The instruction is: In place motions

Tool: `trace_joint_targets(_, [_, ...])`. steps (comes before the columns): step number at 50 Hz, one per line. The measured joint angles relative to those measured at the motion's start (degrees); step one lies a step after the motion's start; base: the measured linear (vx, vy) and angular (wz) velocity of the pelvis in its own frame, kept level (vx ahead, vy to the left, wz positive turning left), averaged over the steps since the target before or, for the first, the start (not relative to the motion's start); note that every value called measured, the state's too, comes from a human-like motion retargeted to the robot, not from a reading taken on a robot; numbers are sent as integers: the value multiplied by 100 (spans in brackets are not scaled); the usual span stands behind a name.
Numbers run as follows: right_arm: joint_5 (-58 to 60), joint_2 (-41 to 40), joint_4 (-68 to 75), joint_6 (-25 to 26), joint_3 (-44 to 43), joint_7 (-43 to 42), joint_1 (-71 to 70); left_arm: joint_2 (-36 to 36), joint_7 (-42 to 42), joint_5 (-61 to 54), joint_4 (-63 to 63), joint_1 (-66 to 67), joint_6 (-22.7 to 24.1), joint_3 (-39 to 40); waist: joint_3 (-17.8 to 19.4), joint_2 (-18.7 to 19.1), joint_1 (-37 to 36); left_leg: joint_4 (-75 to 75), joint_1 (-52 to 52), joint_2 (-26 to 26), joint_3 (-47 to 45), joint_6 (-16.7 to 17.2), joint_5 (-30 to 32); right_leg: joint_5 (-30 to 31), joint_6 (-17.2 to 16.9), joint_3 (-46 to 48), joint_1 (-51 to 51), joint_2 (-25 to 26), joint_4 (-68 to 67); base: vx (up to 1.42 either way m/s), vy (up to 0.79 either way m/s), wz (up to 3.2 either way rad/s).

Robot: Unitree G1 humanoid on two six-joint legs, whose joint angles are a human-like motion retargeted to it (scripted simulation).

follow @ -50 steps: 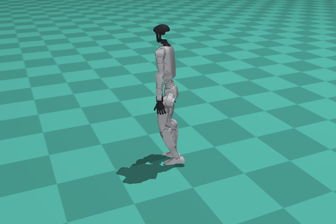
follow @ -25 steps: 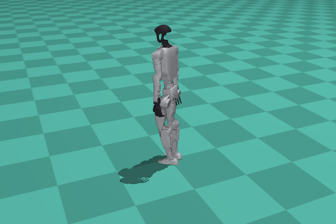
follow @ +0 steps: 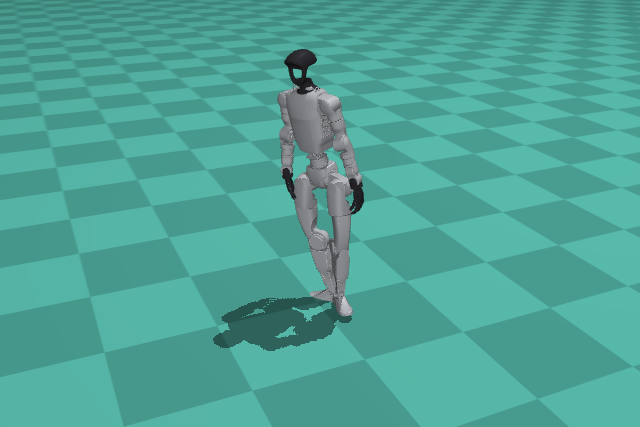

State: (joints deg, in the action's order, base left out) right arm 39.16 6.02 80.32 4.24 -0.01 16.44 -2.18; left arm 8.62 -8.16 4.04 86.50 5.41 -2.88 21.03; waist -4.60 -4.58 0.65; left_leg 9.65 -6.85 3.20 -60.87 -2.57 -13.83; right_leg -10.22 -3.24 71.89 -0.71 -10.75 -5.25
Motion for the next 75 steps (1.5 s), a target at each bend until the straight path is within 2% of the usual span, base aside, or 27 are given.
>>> trace_joint_targets(3, [98,-50,21,13,-260,19,149,-13,127,-184,168,-211,30,-28,-173,80,120,-114,52,90,9,-56,218,21,-154,932,247,216,124,6,-16,261])
trace_joint_targets(7, [144,-20,60,-110,-485,76,384,-152,354,-435,392,-509,118,-99,-294,367,28,-590,224,265,-207,376,1305,-3,-277,1617,571,600,54,11,-8,151])
trace_joint_targets(10, [152,100,229,-82,-512,24,561,-352,536,-499,409,-636,213,-121,-516,370,-293,-664,81,216,-27,297,1066,45,-302,1542,635,563,-52,15,-2,21])
trace_joint_targets(18, [-193,384,894,165,-844,94,727,-533,656,-135,64,-1028,310,-667,-292,52,-714,-350,66,-84,857,139,760,571,-448,1803,1106,246,-58,0,-6,93])
trace_joint_targets(21, [-84,474,772,155,-1010,-39,847,-562,535,-28,-49,-1039,343,-864,-250,272,-738,-190,1,91,1259,109,652,1112,-384,1595,1307,107,-472,-2,-5,108])
trace_joint_targets(23, [-26,528,640,94,-1120,-182,919,-548,467,73,-69,-1026,338,-987,-283,657,-586,-31,-115,408,1628,97,529,1476,-138,1090,1326,-77,-1153,-1,-5,138])
trace_joint_targets(25, [-46,578,519,44,-1153,-305,981,-496,417,164,-63,-986,322,-1064,-378,1024,-317,146,-355,674,2064,60,410,1587,320,-98,911,-577,-2362,-2,-10,153])
trace_joint_targets(26, [-134,582,483,39,-1121,-341,999,-448,386,192,-62,-960,304,-1085,-456,981,-148,114,-487,532,2209,8,416,1342,270,-1425,150,-954,-3177,-9,-16,159])
trace_joint_targets(27, [-234,570,449,34,-1101,-370,1008,-393,356,210,-59,-949,284,-1112,-503,956,23,76,-606,413,2382,-38,439,1091,186,-2728,-564,-1090,-3810,-19,-22,176])
trace_joint_targets(29, [-466,485,395,16,-1135,-359,983,-261,306,210,-28,-1018,243,-1183,-424,995,282,9,-755,342,2795,-89,530,600,-33,-4900,-1584,-289,-4218,-30,-25,163])
trace_joint_targets(31, [-622,388,331,-28,-1209,-247,984,-158,290,203,29,-1127,198,-1223,-254,1129,444,1,-839,430,3226,-104,608,260,-87,-6059,-2015,600,-4195,-29,-25,169])
trace_joint_targets(32, [-658,340,301,-53,-1233,-176,1004,-125,298,192,54,-1176,171,-1222,-185,1220,577,-6,-900,471,3509,-114,659,138,-99,-6368,-2142,910,-4048,-22,-23,222])
trace_joint_targets(35, [-630,256,263,-88,-1232,-55,1069,-107,307,81,42,-1312,126,-1158,-88,1385,967,-32,-1111,419,4329,-149,784,-164,119,-6510,-2320,1267,-2935,-17,-17,225])
trace_joint_targets(37, [-605,237,295,-94,-1205,-127,1134,-151,279,-7,-53,-1377,152,-1197,53,1221,1051,-82,-1008,121,4659,-189,828,-278,156,-6782,-2186,1351,-1868,-11,-9,205])
trace_joint_targets(38, [-605,233,333,-92,-1191,-168,1144,-170,262,-39,-107,-1425,169,-1242,175,1080,1067,-67,-910,-77,4801,-205,830,-248,50,-6976,-2072,1306,-1393,-8,-4,201])
trace_joint_targets(40, [-582,211,435,-74,-1160,-210,1144,-188,238,-66,-182,-1543,195,-1372,459,788,1045,77,-680,-453,5064,-263,755,400,232,-6854,-1735,1036,-689,-4,-3,160])
trace_joint_targets(43, [-410,117,617,66,-1134,-72,1142,-130,137,55,-39,-1783,138,-1566,344,557,698,651,-945,-680,5251,-319,610,-52,503,-5308,-1402,649,-820,7,-4,134])
trace_joint_targets(45, [-321,111,655,242,-1249,55,1178,-313,198,221,73,-1758,87,-1647,287,538,510,782,-958,-789,5436,-311,642,-165,314,-5751,-1487,569,-1082,18,4,178])
trace_joint_targets(47, [-225,63,587,338,-1293,27,1127,-445,306,74,196,-1664,131,-1693,271,444,141,652,-776,-779,5169,-284,649,-154,412,-5323,-1264,504,-984,14,0,47])
trace_joint_targets(50, [9,41,358,165,-1171,-291,1008,-499,218,-130,247,-1326,236,-1504,267,598,266,358,-511,-726,5039,-283,705,-94,362,-5066,-1011,588,-846,18,3,54])
trace_joint_targets(53, [13,105,228,-44,-902,-520,841,-501,265,46,406,-1005,204,-1240,68,768,425,56,-406,-698,4959,-286,734,-95,375,-4877,-870,702,-638,20,5,35])
trace_joint_targets(60, [-216,-7,-15,-152,-761,-251,551,-415,284,249,916,-773,18,-1052,-42,810,389,-399,-131,-829,5106,-294,921,-31,359,-4619,-502,744,-291,12,0,28])
trace_joint_targets(65, [-386,-44,-71,-369,-617,-127,526,-446,230,159,759,-707,-12,-925,-107,821,305,-548,-15,-920,5309,-312,919,40,306,-4421,-277,768,-73,11,-3,30])
trace_joint_targets(70, [-361,-63,2,-497,-521,-73,577,-446,91,170,513,-753,-30,-921,-128,821,215,-670,39,-931,5466,-345,946,-80,287,-4371,-287,743,-268,5,-8,22])
trace_joint_targets(75, [-438,-68,165,-602,-429,-300,651,-388,-88,225,327,-826,-147,-991,-20,854,164,-772,108,-816,5569,-306,936,-254,285,-4486,-550,701,-1031,0,-11,-18])
